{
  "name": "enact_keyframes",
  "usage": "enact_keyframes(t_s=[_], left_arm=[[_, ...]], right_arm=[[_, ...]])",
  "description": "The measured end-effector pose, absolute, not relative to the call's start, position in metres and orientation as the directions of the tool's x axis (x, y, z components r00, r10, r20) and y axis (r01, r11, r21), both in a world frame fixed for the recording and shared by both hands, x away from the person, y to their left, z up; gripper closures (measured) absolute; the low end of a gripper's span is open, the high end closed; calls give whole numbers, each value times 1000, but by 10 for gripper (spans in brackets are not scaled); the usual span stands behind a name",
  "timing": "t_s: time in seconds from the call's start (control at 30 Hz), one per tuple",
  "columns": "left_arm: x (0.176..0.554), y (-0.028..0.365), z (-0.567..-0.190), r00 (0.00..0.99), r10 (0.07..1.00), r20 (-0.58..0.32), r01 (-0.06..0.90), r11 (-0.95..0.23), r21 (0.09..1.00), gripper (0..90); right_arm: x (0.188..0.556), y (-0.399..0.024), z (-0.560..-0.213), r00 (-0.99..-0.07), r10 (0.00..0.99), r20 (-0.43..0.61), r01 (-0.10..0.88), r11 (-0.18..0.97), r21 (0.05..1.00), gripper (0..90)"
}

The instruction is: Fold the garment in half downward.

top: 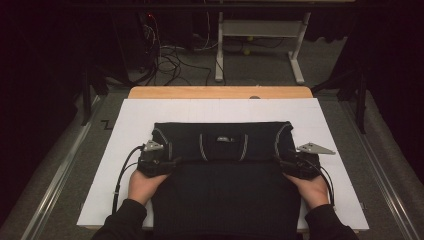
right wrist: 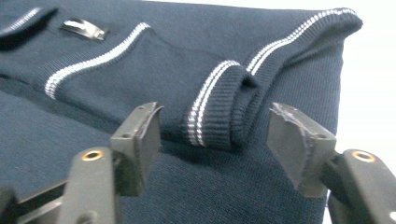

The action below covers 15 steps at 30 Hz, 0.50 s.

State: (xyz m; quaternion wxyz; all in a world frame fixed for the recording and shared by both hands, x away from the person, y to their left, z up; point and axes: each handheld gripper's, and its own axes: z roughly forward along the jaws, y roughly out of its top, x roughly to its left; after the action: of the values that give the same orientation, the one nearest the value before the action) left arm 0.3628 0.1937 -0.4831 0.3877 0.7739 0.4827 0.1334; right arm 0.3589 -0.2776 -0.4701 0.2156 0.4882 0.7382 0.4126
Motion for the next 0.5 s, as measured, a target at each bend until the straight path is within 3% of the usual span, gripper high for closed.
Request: enact_keyframes(t_s=[0.23, 0.33, 0.4, 0.43, 0.47, 0.5], left_arm=[[360, 198, -484, 498, 847, -187, 632, -207, 747, 488], [361, 197, -484, 502, 845, -182, 631, -214, 745, 540], [361, 197, -484, 502, 845, -184, 634, -214, 743, 576], [361, 197, -484, 502, 845, -184, 634, -214, 743, 594], [361, 197, -484, 502, 845, -183, 633, -215, 744, 613], [360, 197, -484, 504, 845, -182, 631, -216, 745, 613]], right_arm=[[361, -276, -473, -428, 900, 79, 561, 196, 805, 556], [360, -275, -473, -428, 901, 69, 560, 205, 803, 590], [360, -274, -473, -430, 901, 57, 554, 213, 805, 697], [360, -274, -473, -430, 901, 57, 554, 213, 805, 697], [358, -274, -472, -423, 905, 40, 544, 218, 810, 792], [358, -274, -472, -423, 905, 40, 544, 218, 810, 792]])
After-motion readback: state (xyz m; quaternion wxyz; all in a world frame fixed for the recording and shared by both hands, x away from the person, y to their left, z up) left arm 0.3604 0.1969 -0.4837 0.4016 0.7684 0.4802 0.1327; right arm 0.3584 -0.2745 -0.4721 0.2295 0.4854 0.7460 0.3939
